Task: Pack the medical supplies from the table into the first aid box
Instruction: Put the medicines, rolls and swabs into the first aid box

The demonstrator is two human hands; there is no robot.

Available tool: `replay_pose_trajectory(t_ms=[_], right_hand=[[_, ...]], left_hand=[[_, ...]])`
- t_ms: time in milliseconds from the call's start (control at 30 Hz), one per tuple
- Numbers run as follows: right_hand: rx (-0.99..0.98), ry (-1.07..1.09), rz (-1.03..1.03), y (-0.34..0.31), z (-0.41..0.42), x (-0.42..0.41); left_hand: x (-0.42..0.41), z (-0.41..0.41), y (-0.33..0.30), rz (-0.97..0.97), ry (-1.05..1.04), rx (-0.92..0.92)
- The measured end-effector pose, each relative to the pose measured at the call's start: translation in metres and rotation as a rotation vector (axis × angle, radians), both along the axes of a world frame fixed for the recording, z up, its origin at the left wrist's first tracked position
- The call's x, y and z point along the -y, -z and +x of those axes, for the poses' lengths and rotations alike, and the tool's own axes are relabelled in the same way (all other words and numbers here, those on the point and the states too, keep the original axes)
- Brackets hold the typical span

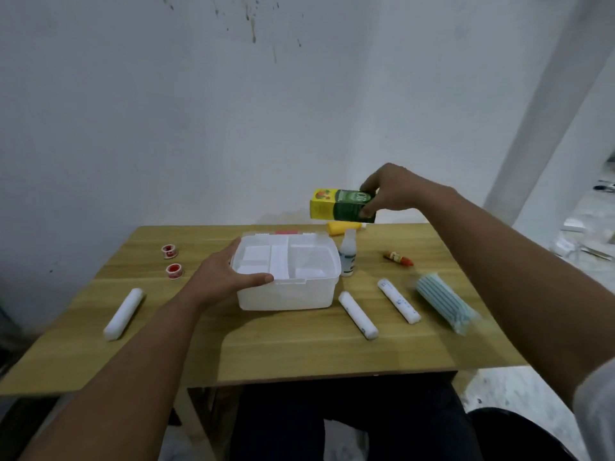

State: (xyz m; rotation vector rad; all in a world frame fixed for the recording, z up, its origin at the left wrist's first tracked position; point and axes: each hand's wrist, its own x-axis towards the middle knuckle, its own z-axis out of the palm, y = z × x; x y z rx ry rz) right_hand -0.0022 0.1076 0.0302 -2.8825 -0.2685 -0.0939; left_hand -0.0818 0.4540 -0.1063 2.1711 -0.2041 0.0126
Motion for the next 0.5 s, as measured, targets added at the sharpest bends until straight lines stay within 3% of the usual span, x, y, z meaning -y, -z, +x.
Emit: replay_pose_trajectory(t_ms=[200,367,500], right_hand=[[-0.088,-0.075,-0.402,0.014,-0.038,-0.081],[-0.048,-0.112,-0.359,0.055,-0.034,-0.117],[-0.13,-0.174,-0.238,0.093,-0.016,-0.135]], left_hand=[[-0.001,-0.003,-0.003,-0.027,0.009,-0.005],[-0.002,-0.001,-0.005,0.045,0.002,-0.039],[-0.001,0.006,0.001,0.092,-0.035,-0.04]])
